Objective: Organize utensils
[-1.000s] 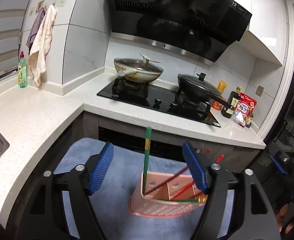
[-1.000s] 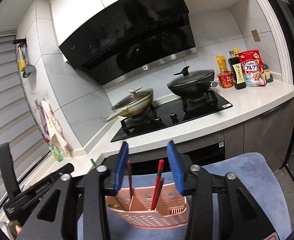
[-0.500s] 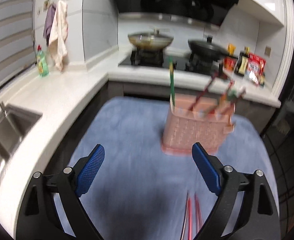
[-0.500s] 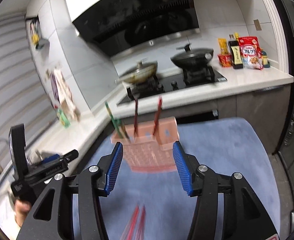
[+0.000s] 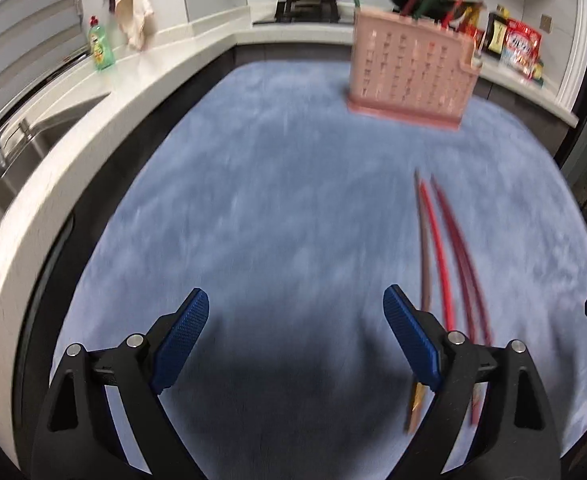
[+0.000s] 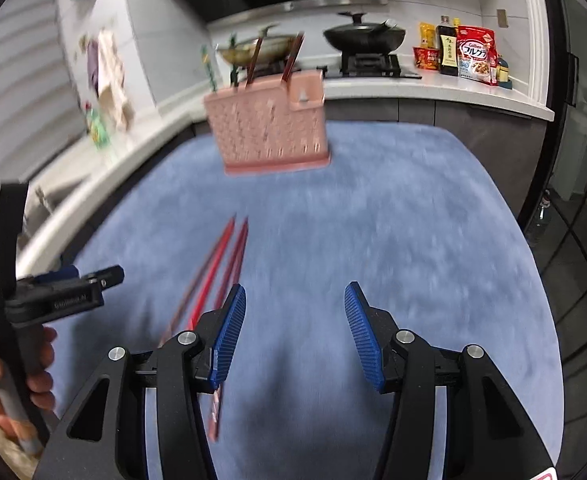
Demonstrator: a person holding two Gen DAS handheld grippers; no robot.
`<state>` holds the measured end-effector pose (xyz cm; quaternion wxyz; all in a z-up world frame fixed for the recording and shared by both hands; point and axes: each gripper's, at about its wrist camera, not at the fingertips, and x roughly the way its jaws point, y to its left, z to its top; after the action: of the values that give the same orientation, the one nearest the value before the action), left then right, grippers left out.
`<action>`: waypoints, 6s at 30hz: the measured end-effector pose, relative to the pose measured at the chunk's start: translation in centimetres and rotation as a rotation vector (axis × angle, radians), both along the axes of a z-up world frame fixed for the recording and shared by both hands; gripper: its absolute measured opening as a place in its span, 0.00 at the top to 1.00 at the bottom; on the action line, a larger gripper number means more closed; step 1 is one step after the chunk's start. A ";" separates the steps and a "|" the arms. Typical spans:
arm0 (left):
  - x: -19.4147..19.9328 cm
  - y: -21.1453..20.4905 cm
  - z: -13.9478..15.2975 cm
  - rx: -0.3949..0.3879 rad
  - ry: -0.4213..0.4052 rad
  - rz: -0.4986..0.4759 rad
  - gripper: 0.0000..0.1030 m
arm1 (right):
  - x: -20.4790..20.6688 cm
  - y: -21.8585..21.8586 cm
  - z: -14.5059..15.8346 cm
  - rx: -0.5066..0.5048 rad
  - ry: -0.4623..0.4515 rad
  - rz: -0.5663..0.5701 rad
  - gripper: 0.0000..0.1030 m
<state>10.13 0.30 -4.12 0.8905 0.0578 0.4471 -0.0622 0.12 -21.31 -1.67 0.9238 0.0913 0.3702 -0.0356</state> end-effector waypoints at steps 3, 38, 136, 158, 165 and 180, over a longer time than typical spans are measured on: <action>-1.4 0.2 -1.3 0.026 0.018 0.001 0.18 | -1.2 1.6 -1.7 0.004 0.033 0.032 0.51; -4.8 0.5 -2.6 -0.059 0.069 -0.035 0.14 | -1.8 3.6 -6.6 0.001 0.101 0.019 0.93; 0.9 0.3 6.2 -0.234 -0.021 -0.225 0.63 | 2.3 -5.9 17.5 0.143 -0.427 -0.058 0.93; -6.8 1.6 -3.6 -0.180 0.120 -0.272 0.85 | -2.1 -4.0 18.9 0.120 -0.447 -0.061 0.93; -7.1 1.6 -3.3 -0.204 0.139 -0.259 0.92 | -2.4 -3.8 18.9 0.123 -0.445 -0.058 0.93; -3.8 2.4 11.1 -0.318 -0.128 -0.242 0.93 | -2.2 -4.1 19.0 0.121 -0.450 -0.064 0.93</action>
<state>6.37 2.75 7.02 0.9010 -0.0264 0.3637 -0.2348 -2.08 -25.39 17.34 0.9742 0.1641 0.1532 -0.0214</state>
